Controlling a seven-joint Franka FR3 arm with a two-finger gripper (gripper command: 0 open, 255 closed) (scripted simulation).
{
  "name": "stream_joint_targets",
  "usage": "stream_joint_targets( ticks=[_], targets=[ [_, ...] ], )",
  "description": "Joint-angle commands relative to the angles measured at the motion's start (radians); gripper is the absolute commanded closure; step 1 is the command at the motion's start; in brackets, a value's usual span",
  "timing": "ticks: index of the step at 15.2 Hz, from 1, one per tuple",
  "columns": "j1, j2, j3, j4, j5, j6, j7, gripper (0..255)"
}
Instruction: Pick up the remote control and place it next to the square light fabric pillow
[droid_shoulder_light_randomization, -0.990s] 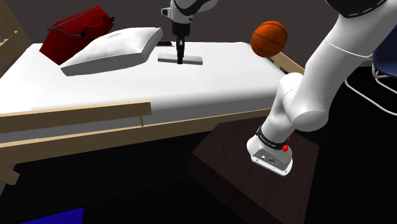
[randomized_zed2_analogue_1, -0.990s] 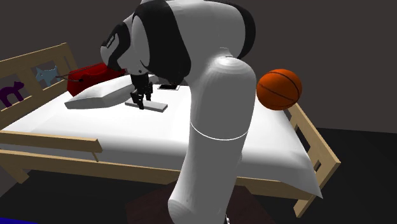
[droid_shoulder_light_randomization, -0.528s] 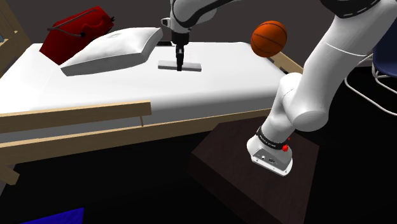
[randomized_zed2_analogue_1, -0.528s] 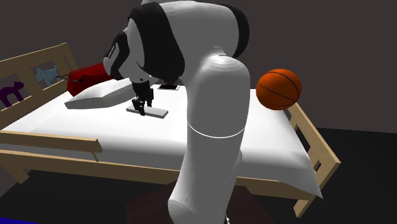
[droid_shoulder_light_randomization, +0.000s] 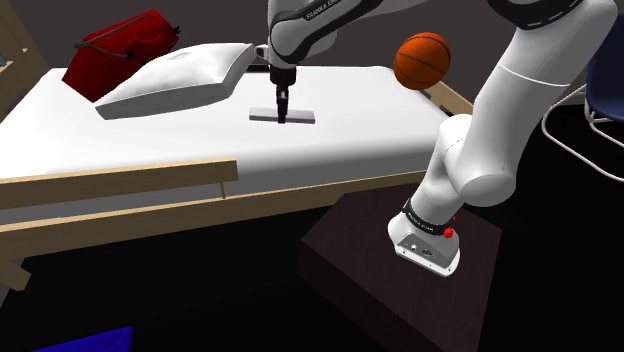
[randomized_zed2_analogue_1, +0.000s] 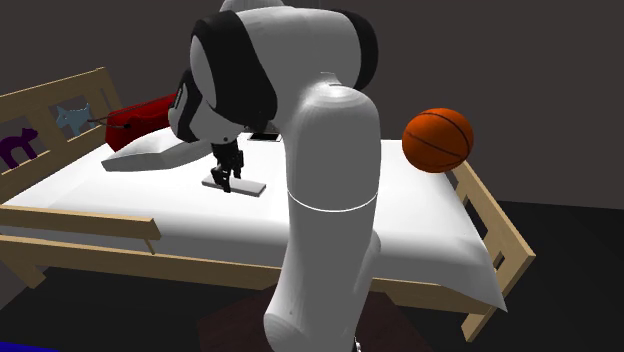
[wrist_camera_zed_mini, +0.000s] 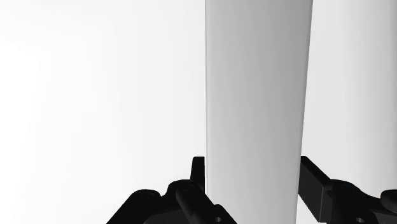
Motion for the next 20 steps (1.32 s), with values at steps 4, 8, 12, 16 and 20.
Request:
stream_joint_targets(
  ticks=[4, 8, 12, 16, 20],
  targets=[
    [-0.003, 0.044, 0.001, -0.025, 0.026, 0.066, -0.02, 255],
    [-0.003, 0.044, 0.001, -0.025, 0.026, 0.066, -0.02, 255],
    [-0.003, 0.044, 0.001, -0.025, 0.026, 0.066, -0.02, 0],
    [-0.003, 0.044, 0.001, -0.025, 0.026, 0.066, -0.02, 0],
    [0.0, -0.015, -0.002, 0.019, -0.008, -0.032, 0.004, 0]
  ],
)
